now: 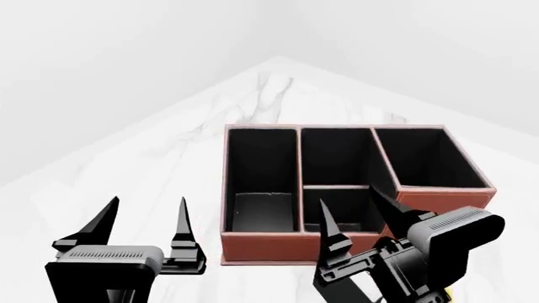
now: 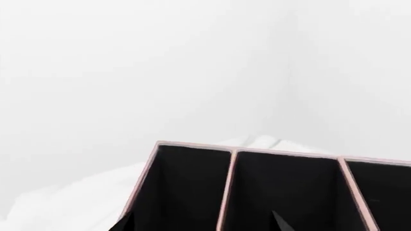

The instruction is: Pick up the book and place it in the right compartment of the caddy.

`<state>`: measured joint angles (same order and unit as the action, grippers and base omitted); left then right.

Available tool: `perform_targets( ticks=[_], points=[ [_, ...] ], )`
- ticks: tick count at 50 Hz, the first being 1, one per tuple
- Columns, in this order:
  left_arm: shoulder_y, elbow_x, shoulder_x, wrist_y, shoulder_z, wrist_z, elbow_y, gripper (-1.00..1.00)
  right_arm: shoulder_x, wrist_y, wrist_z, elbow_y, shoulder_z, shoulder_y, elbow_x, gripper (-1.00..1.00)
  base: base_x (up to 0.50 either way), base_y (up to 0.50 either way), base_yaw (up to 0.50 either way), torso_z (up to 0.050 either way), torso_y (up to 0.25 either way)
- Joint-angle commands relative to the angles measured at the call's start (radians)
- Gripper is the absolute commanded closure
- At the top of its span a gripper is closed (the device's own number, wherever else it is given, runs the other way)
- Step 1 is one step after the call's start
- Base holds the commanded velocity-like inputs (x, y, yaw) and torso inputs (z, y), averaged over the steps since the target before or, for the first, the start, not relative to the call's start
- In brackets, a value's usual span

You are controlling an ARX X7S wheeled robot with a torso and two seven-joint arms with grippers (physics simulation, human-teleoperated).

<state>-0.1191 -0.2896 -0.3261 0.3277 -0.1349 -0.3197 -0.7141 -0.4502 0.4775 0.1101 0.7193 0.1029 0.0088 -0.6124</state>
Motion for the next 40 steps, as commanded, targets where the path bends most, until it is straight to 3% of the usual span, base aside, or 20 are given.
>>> perform_targets(
  ticks=[1, 16, 40],
  points=[
    [0.005, 0.002, -0.003, 0.002, -0.008, -0.005, 0.007, -1.0, -0.068, 0.029, -0.082, -0.012, -0.066, -0.012, -0.146, -1.0, 0.0, 0.0, 0.0, 0.0, 0.0],
    [0.007, 0.001, -0.008, 0.006, -0.014, -0.014, 0.003, -1.0, -0.14, -0.016, -0.136, 0.008, -0.149, -0.109, -0.177, -1.0, 0.0, 0.0, 0.0, 0.0, 0.0],
    [0.009, 0.002, -0.012, -0.003, -0.028, -0.018, 0.016, -1.0, -0.158, -0.072, -0.149, -0.008, -0.215, -0.211, -0.158, -1.0, 0.0, 0.0, 0.0, 0.0, 0.0]
  ],
)
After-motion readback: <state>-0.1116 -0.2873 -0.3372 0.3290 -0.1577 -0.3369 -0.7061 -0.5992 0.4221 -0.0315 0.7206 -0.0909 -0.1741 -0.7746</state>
